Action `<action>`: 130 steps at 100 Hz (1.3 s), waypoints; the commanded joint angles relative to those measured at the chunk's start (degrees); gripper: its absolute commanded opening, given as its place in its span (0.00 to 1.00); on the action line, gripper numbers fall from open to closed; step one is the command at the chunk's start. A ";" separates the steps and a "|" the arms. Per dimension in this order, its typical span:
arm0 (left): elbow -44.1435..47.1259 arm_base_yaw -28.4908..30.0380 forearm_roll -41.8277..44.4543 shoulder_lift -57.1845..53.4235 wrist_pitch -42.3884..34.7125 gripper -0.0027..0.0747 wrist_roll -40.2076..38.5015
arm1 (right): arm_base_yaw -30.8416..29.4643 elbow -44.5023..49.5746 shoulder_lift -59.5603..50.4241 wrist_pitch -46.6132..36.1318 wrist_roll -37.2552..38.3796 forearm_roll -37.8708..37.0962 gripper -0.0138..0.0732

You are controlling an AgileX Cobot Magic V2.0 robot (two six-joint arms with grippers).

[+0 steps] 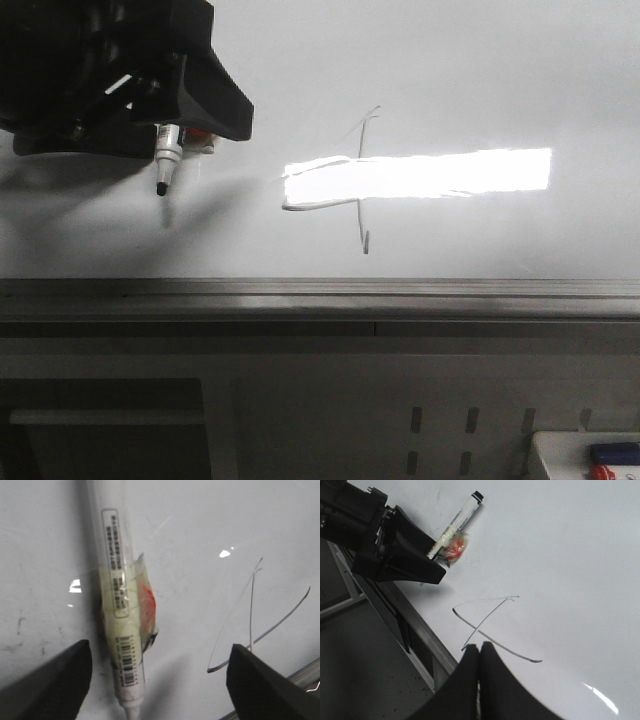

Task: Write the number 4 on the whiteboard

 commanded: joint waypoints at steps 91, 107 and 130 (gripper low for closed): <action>17.68 0.88 0.83 -48.86 -1.38 0.01 1.59 | -0.65 29.38 -34.79 -39.39 0.35 2.15 0.10; 17.68 0.88 0.83 -49.00 -1.49 0.01 1.59 | -0.65 30.71 -35.72 -39.26 0.35 2.15 0.10; 17.68 0.88 0.83 -49.00 -1.49 0.01 1.59 | -0.65 30.71 -35.72 -39.17 0.35 2.15 0.10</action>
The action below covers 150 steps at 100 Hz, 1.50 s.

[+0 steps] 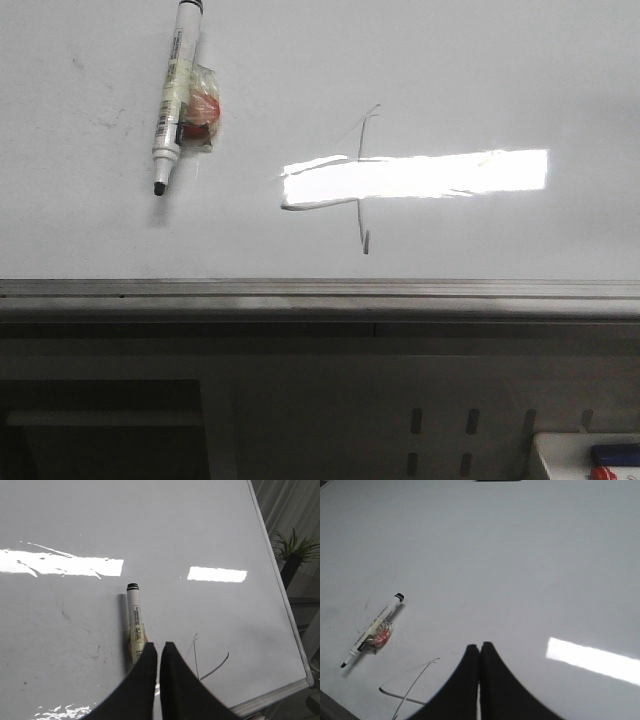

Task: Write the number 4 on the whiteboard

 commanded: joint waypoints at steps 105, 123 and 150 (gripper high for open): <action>21.30 35.71 67.93 -23.29 14.72 0.01 -45.06 | -0.52 -1.37 0.58 -4.26 0.24 0.15 0.10; 21.40 38.04 67.93 -24.45 18.13 0.01 -45.06 | -0.52 -1.37 0.58 -4.22 0.24 0.15 0.10; 21.40 38.17 67.93 -24.45 18.04 0.01 -45.06 | -0.52 -1.37 0.58 -4.22 0.24 0.15 0.10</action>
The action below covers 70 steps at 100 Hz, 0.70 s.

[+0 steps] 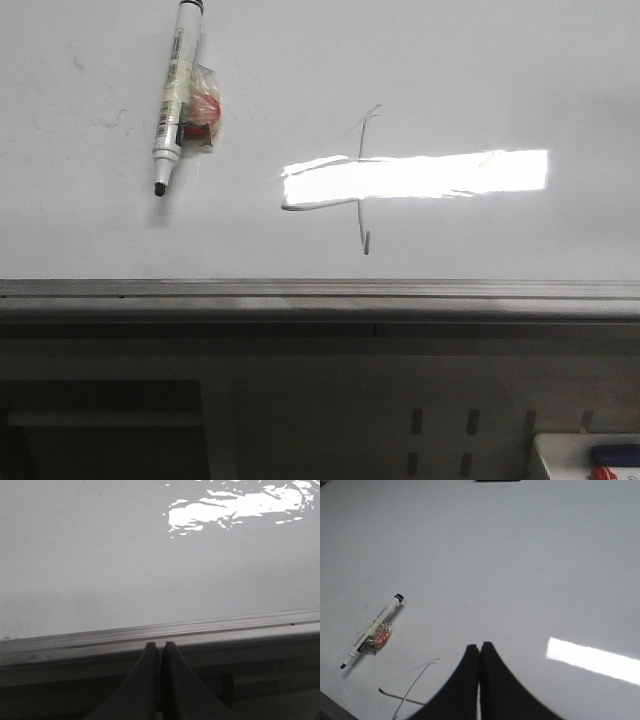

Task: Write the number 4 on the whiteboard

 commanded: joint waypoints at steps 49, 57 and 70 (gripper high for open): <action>1.93 0.13 -0.16 -1.37 -2.93 0.01 -0.58 | -0.41 -1.37 0.58 -4.22 0.13 0.15 0.10; 1.93 0.13 -0.16 -1.37 -2.93 0.01 -0.58 | -0.41 -1.37 0.58 -4.22 0.13 0.15 0.10; 1.93 0.13 -0.16 -1.37 -2.93 0.01 -0.58 | -1.16 1.48 0.58 -8.42 0.13 -0.77 0.10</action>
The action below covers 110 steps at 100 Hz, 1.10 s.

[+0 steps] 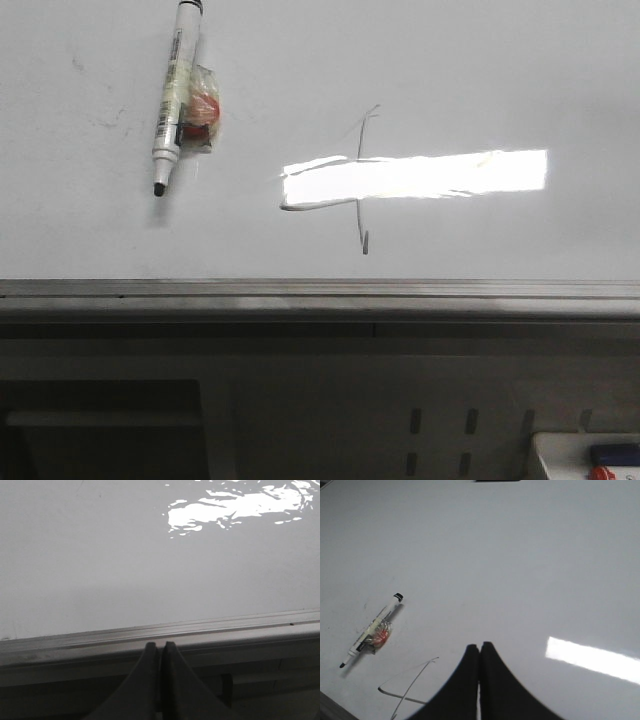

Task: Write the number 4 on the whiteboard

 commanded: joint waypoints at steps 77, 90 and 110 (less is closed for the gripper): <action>1.93 0.13 -0.68 -1.37 -2.97 0.01 -0.58 | -24.09 15.33 -9.28 18.92 44.99 -38.97 0.10; 1.93 0.13 -0.80 -1.37 -2.97 0.01 -0.58 | -24.09 15.33 -9.28 19.14 44.99 -38.93 0.10; 1.93 0.13 -0.80 -1.37 -2.97 0.01 -0.58 | -24.09 15.33 -9.28 18.90 44.99 -38.93 0.10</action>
